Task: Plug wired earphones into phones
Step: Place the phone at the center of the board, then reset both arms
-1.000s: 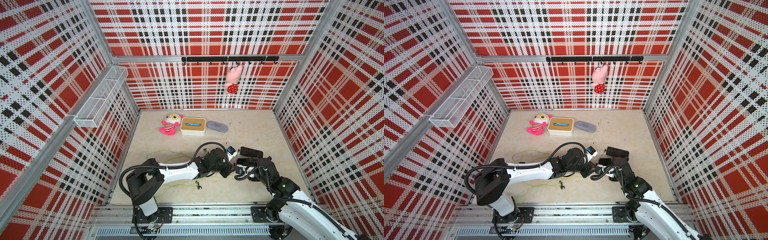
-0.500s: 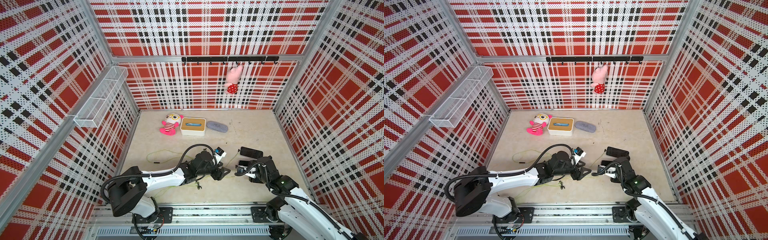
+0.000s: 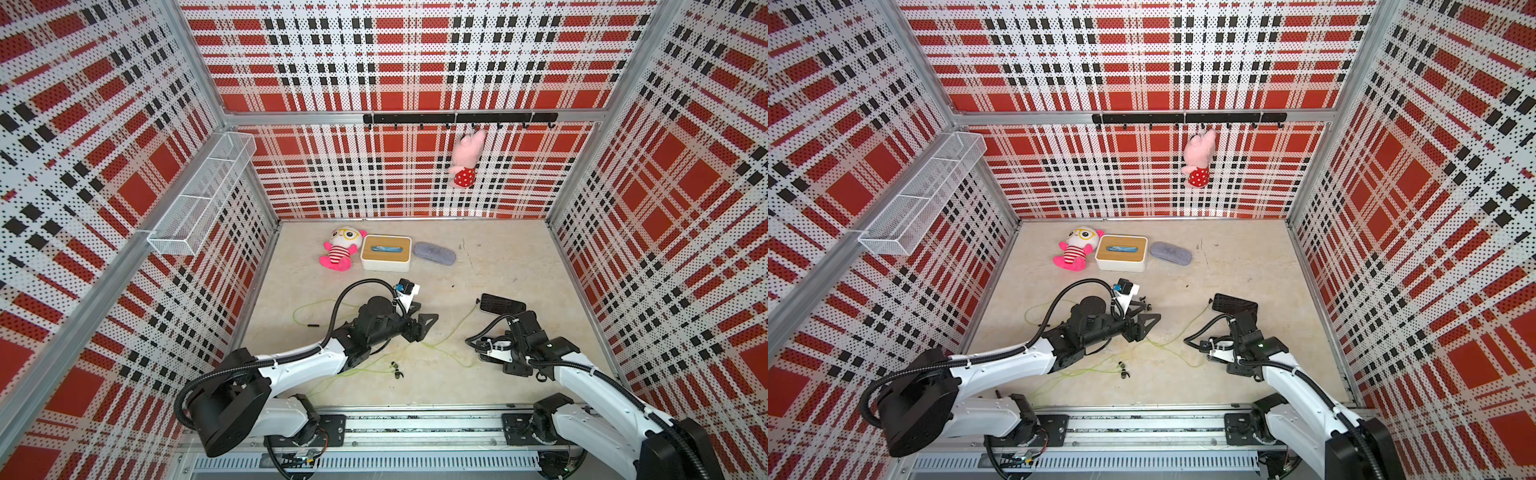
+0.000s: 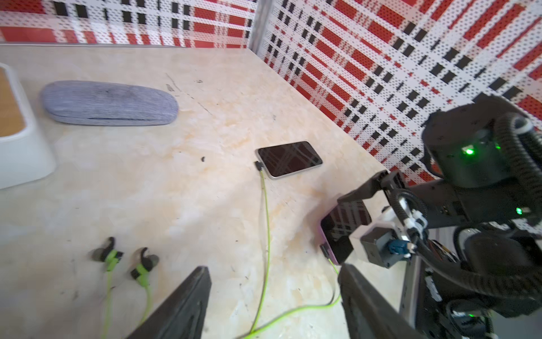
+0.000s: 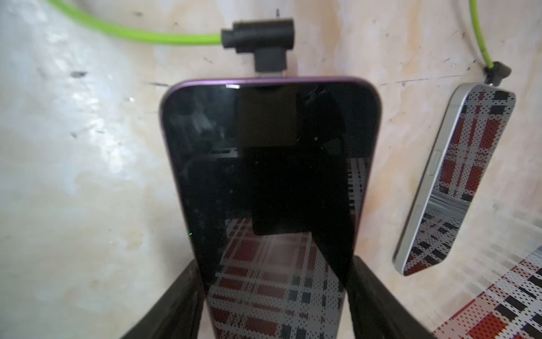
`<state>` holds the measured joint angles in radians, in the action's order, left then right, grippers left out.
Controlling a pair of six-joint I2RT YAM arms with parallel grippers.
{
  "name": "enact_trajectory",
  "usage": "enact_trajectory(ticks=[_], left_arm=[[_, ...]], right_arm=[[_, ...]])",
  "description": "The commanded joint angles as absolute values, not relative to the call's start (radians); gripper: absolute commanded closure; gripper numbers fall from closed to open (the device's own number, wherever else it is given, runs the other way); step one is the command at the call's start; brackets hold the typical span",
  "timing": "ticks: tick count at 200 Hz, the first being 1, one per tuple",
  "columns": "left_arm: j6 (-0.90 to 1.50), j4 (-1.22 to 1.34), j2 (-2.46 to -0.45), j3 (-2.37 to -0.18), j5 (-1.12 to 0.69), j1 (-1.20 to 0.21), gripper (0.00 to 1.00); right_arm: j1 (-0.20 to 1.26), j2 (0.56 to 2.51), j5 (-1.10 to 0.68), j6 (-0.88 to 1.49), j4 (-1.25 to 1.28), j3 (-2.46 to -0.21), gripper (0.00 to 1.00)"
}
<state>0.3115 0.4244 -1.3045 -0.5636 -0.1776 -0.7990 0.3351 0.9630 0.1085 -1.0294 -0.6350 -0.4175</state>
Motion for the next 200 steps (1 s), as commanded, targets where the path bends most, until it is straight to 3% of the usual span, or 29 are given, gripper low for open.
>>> enact_trajectory(ticks=[1, 16, 30, 56, 86, 103, 134, 162, 187, 200], left_arm=[[0.29, 0.477, -1.286, -0.532, -0.172, -0.765, 0.26], [0.284, 0.485, -1.288, -0.517, -0.178, -0.743, 0.26], [0.277, 0.491, -1.29, -0.506, -0.182, -0.724, 0.25], [0.271, 0.5, -1.254, -0.489, -0.178, -0.699, 0.22], [0.249, 0.513, -1.176, -0.449, -0.112, -0.684, 0.14], [0.258, 0.525, -1.128, -0.435, -0.041, -0.668, 0.0], [0.308, 0.524, -1.013, -0.416, 0.191, -0.587, 0.02], [0.309, 0.528, -0.891, -0.351, 0.518, -0.492, 0.02], [0.297, 0.538, -0.829, -0.292, 0.705, -0.387, 0.02], [0.274, 0.564, -0.825, -0.263, 0.733, -0.329, 0.02]], right_arm=[[0.325, 1.012, 0.091, -1.045, -0.664, -0.402, 0.5], [0.323, 1.031, 0.089, -1.036, -0.663, -0.408, 0.44], [0.324, 1.038, 0.095, -1.022, -0.672, -0.424, 0.33], [0.322, 1.006, 0.099, -0.999, -0.675, -0.445, 0.0], [0.322, 0.909, 0.059, -0.952, -0.669, -0.488, 0.0], [0.321, 0.827, 0.003, -0.858, -0.605, -0.528, 0.0], [0.322, 0.665, -0.083, -0.513, -0.232, -0.519, 0.0], [0.32, 0.586, 0.133, -0.113, 0.176, -0.375, 0.0], [0.318, 0.624, 0.513, 0.093, 0.472, -0.216, 0.0], [0.315, 0.705, 0.548, 0.083, 0.604, -0.153, 0.0]])
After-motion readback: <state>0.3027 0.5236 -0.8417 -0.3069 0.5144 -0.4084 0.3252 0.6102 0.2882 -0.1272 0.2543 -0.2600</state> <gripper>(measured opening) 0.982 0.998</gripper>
